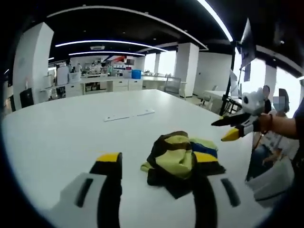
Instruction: Fold the garment on the visible template until the final outline fits inside the template.
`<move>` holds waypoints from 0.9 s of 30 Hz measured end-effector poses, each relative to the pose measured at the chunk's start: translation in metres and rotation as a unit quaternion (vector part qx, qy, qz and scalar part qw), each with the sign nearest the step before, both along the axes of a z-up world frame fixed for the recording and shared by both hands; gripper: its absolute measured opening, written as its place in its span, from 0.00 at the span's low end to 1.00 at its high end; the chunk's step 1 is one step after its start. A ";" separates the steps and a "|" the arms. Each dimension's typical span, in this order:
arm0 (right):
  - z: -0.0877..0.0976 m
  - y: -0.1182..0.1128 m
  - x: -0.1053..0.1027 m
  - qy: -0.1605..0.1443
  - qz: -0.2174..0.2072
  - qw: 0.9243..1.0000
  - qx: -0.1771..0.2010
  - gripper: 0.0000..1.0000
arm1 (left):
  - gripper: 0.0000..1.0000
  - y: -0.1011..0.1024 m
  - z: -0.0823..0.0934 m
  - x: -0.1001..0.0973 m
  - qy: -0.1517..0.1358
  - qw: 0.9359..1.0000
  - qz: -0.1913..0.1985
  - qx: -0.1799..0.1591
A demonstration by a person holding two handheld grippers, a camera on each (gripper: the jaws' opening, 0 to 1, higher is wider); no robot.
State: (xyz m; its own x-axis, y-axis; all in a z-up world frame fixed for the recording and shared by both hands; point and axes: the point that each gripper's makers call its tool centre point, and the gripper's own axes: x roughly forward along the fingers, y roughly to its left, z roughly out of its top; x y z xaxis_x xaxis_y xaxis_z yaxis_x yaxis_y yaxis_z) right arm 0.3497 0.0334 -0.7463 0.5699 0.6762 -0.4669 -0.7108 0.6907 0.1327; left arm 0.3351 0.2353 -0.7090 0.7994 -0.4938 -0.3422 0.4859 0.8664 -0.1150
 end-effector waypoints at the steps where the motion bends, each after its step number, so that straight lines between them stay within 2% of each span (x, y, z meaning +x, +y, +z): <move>1: -0.001 0.003 0.001 0.003 0.002 1.000 0.003 0.64 | 0.53 -0.001 -0.002 0.002 0.002 1.000 -0.003 0.000; 9: -0.012 0.023 0.012 0.019 0.021 1.000 0.014 0.62 | 0.43 -0.013 -0.027 0.021 0.028 0.999 -0.017 0.001; 13: -0.018 0.031 0.018 0.030 0.025 0.999 0.021 0.56 | 0.40 -0.017 -0.038 0.030 0.035 0.999 -0.020 0.003; 16: -0.022 0.036 0.025 0.034 0.020 0.999 0.026 0.56 | 0.35 -0.019 -0.045 0.038 0.036 0.999 -0.019 0.006; 20: -0.028 0.041 0.031 0.045 0.020 0.998 0.031 0.55 | 0.34 -0.023 -0.051 0.047 0.045 0.999 -0.020 -0.008; 27: -0.042 0.053 0.033 0.062 0.032 0.997 0.029 0.51 | 0.30 -0.033 -0.071 0.056 0.070 0.997 -0.032 0.007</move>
